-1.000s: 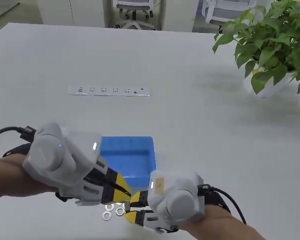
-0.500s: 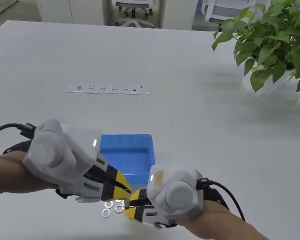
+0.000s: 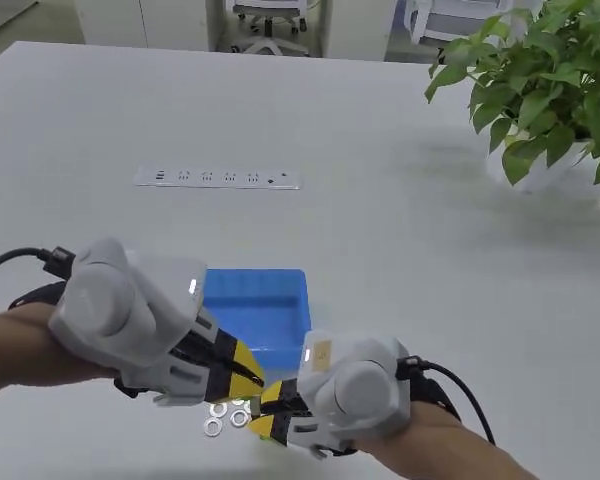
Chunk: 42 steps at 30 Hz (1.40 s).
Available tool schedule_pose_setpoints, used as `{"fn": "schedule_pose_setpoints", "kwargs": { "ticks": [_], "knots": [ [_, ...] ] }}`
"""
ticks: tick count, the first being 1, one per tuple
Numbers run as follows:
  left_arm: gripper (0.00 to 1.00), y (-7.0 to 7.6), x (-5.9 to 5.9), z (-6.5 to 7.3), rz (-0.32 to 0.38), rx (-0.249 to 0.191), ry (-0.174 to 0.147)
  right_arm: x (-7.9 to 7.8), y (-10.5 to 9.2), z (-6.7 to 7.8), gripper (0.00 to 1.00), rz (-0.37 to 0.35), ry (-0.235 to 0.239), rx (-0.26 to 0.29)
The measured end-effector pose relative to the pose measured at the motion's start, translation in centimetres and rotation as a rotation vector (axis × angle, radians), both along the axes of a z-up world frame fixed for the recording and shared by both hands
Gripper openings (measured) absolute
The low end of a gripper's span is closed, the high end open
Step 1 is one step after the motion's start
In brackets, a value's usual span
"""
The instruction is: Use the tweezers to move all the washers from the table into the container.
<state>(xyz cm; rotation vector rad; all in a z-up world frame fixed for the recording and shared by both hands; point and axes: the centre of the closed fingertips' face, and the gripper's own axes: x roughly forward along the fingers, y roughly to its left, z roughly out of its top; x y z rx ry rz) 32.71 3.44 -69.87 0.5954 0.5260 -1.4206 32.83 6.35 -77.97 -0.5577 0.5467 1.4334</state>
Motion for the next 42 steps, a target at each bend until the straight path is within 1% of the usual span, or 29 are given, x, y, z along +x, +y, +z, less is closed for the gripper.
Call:
{"fn": "schedule_pose_setpoints", "kwargs": {
  "ticks": [1,3,5,8,10,11,12,13,16,17,20,25,27,28,29,30,31,33,34,39,42],
  "knots": [
    [0.11,0.0,0.0,0.0,0.005,-0.006,0.005,0.0,0.0,0.0,0.07,-0.001,0.000,0.000],
    [0.14,-0.1,0.0,0.1,0.010,-0.015,0.000,0.1,0.0,0.1,0.07,-0.001,-0.001,0.002],
    [0.17,-0.1,0.0,0.3,0.021,-0.027,0.004,0.1,0.0,0.2,0.07,0.000,-0.002,0.002],
    [0.27,0.0,0.2,0.6,0.041,-0.051,0.006,0.1,0.0,0.3,0.08,0.003,-0.004,0.002],
    [0.31,0.2,0.2,0.7,0.054,-0.059,0.008,0.0,0.0,0.5,0.08,0.011,-0.005,-0.001],
    [0.33,0.3,0.2,0.7,0.066,-0.065,0.018,-0.1,0.0,0.6,0.08,0.014,-0.007,-0.001],
    [0.35,0.4,0.2,0.6,0.072,-0.067,0.022,-0.1,0.0,0.7,0.08,0.015,-0.007,-0.001],
    [0.39,0.5,0.1,0.6,0.091,-0.074,0.033,-0.1,0.0,0.8,0.08,0.017,-0.006,-0.001],
    [0.47,0.7,-0.1,0.6,0.109,-0.088,0.041,-0.2,0.1,1.2,0.08,0.021,-0.006,0.001],
    [0.48,0.9,-0.2,0.5,0.118,-0.093,0.054,-0.3,0.1,1.4,0.08,0.026,-0.005,0.003],
    [0.55,1.1,-0.6,0.3,0.135,-0.098,0.069,-0.3,0.3,1.9,0.08,0.035,-0.016,0.003],
    [0.68,1.8,-1.1,-0.1,0.191,-0.106,0.107,-0.1,0.4,2.7,0.08,0.046,-0.029,0.006],
    [0.71,2.1,-1.1,-0.1,0.204,-0.112,0.105,-0.1,0.5,3.0,0.08,0.052,-0.032,0.005],
    [0.72,2.2,-1.0,0.0,0.222,-0.128,0.107,-0.1,0.5,3.1,0.08,0.054,-0.034,0.005],
    [0.76,2.3,-0.9,0.2,0.238,-0.144,0.105,0.0,0.5,3.3,0.08,0.056,-0.035,0.006],
    [0.79,2.4,-0.4,0.5,0.262,-0.169,0.081,0.0,0.5,3.5,0.08,0.058,-0.036,0.007],
    [0.81,2.6,-0.4,0.6,0.268,-0.174,0.074,0.0,0.5,3.7,0.08,0.061,-0.037,0.007],
    [0.85,2.9,-0.3,0.9,0.291,-0.194,0.084,0.0,0.5,4.1,0.08,0.068,-0.038,0.004],
    [0.86,3.0,-0.3,1.1,0.298,-0.202,0.082,0.0,0.5,4.2,0.08,0.071,-0.039,0.004],
    [0.92,3.8,0.0,1.2,0.345,-0.220,0.079,0.3,0.5,5.2,0.08,0.081,-0.042,0.006],
    [0.96,4.2,0.0,1.1,0.377,-0.230,0.087,0.5,0.6,5.8,0.08,0.087,-0.042,0.010]
  ]
}}
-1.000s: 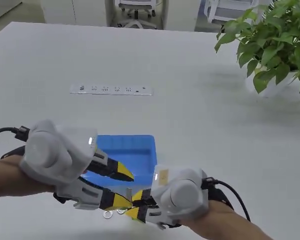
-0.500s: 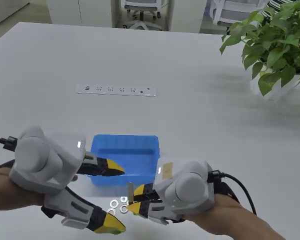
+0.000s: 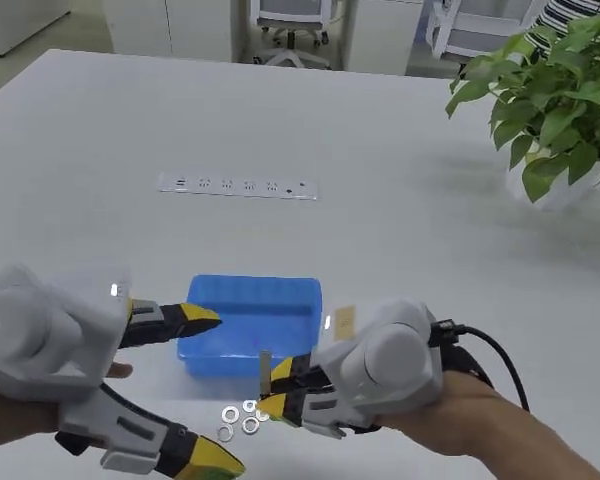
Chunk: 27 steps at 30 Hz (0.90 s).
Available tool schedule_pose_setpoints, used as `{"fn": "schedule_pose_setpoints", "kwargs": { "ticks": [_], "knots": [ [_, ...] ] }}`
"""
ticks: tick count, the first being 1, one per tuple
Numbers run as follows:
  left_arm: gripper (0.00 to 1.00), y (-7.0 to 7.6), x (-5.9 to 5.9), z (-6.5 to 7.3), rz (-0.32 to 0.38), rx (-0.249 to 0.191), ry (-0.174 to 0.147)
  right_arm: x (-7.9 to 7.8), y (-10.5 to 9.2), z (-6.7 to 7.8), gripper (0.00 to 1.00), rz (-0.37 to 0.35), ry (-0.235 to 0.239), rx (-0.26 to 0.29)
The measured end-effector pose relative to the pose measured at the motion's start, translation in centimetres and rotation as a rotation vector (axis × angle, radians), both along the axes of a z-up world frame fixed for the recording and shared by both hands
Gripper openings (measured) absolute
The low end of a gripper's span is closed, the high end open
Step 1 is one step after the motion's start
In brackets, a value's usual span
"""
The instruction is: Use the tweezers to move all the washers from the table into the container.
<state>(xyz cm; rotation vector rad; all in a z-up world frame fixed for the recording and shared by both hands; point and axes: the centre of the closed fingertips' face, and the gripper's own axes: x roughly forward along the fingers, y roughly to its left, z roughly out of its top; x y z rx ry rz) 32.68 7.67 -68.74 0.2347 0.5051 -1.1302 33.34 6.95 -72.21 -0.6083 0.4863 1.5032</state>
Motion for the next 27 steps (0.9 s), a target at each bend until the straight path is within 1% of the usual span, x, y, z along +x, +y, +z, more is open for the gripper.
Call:
{"fn": "schedule_pose_setpoints", "kwargs": {
  "ticks": [3,5,6,11,15,16,17,19,20,24,27],
  "knots": [
    [0.97,0.2,-0.1,0.1,0.021,-0.014,0.003,0.3,0.0,0.5,0.08,0.003,0.001,0.004],
    [0.99,0.4,0.0,0.3,0.043,-0.023,-0.005,0.5,0.1,0.9,0.08,0.006,0.003,0.006],
    [0.99,0.6,0.1,0.2,0.055,-0.020,-0.011,0.7,0.2,1.1,0.08,0.008,0.001,0.009],
    [0.99,1.1,-0.1,0.4,0.081,-0.032,-0.010,1.9,0.6,2.2,0.08,0.003,-0.001,0.041],
    [0.99,1.5,-0.2,0.4,0.098,-0.029,-0.007,2.8,0.9,2.9,0.08,0.005,-0.014,0.052],
    [0.99,1.6,-0.2,0.5,0.102,-0.031,-0.007,3.2,1.0,3.2,0.08,0.010,-0.025,0.059],
    [0.99,1.7,-0.3,0.6,0.105,-0.034,-0.010,3.3,1.0,3.3,0.08,0.012,-0.026,0.061],
    [0.99,1.8,-0.3,0.7,0.111,-0.033,-0.014,3.9,1.1,3.5,0.08,0.032,-0.052,0.067],
    [0.99,1.8,-0.3,0.8,0.116,-0.033,-0.014,4.2,1.1,3.5,0.08,0.032,-0.051,0.065],
    [0.99,2.0,-0.3,1.0,0.132,-0.041,-0.017,5.3,1.1,3.5,0.08,0.042,-0.072,0.066],
    [0.99,2.1,-0.3,1.0,0.140,-0.037,-0.022,6.2,1.1,3.6,0.08,0.043,-0.074,0.082]
  ]
}}
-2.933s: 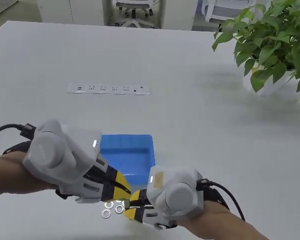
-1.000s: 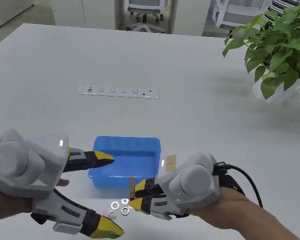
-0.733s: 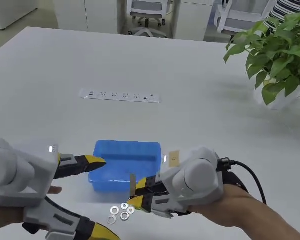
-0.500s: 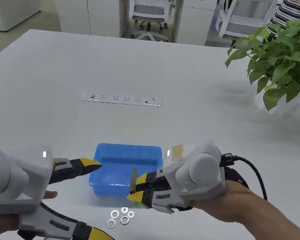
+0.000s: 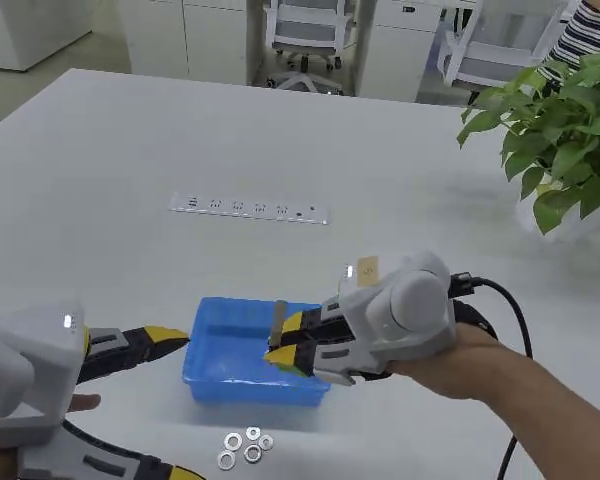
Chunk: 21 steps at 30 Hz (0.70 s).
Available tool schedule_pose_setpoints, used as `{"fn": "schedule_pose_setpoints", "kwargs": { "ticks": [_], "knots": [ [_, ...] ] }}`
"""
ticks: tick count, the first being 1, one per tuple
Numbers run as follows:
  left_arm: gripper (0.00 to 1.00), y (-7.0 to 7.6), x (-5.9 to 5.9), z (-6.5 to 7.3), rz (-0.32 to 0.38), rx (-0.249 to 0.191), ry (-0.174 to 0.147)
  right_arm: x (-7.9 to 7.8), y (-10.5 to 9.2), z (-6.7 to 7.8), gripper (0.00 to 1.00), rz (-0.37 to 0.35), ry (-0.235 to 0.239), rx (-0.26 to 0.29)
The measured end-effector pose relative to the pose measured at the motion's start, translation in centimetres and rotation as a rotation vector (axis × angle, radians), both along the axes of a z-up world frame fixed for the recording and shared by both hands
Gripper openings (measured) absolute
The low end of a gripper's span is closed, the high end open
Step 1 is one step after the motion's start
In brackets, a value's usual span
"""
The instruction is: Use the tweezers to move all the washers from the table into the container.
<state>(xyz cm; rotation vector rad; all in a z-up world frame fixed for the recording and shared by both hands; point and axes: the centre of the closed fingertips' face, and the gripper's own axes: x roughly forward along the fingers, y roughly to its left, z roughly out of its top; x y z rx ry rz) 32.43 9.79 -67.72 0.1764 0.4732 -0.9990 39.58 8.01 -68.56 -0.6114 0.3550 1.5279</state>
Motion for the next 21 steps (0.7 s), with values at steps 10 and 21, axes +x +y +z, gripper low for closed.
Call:
{"fn": "schedule_pose_setpoints", "kwargs": {
  "ticks": [10,21],
  "knots": [
    [0.99,0.2,0.2,0.2,0.024,-0.007,0.000,1.7,0.1,-0.8,0.08,0.015,-0.007,0.009],
    [0.98,0.4,1.6,0.6,0.033,-0.013,-0.009,2.8,1.1,-2.4,0.08,0.043,0.004,0.031]
  ]
}}
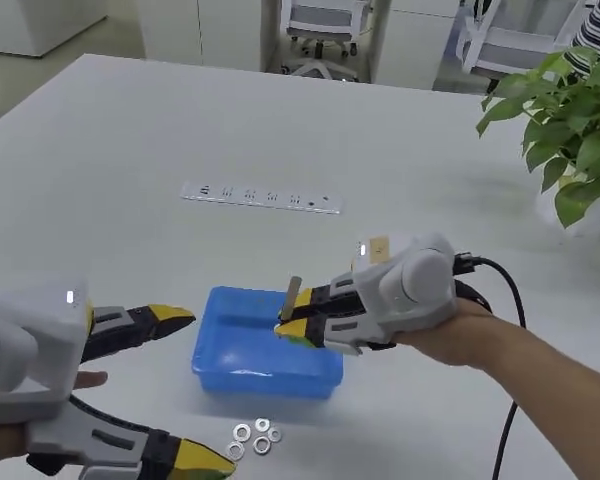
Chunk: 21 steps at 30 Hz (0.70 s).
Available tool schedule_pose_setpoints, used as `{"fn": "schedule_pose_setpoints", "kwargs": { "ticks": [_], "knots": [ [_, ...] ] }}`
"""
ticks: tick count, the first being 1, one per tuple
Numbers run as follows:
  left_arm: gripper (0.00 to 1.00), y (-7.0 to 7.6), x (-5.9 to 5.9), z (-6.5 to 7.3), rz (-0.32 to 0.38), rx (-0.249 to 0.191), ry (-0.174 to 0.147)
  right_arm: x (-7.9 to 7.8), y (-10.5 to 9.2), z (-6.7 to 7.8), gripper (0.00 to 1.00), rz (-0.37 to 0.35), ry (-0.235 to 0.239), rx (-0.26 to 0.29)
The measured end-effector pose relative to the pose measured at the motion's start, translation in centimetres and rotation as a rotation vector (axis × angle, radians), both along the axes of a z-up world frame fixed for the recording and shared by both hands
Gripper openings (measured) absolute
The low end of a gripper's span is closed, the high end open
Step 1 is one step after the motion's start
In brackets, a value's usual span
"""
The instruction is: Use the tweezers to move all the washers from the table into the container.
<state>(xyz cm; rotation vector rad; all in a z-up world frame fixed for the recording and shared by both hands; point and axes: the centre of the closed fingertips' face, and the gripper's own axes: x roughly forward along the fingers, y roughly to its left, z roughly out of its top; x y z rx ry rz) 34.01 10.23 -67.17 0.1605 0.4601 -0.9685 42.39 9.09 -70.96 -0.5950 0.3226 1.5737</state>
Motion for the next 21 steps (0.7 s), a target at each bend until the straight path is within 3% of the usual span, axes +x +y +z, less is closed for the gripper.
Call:
{"fn": "schedule_pose_setpoints", "kwargs": {
  "ticks": [21],
  "knots": [
    [0.96,0.3,1.6,-0.4,0.005,-0.008,0.003,1.5,0.2,-5.2,0.08,-0.013,0.046,-0.051]
  ]
}}
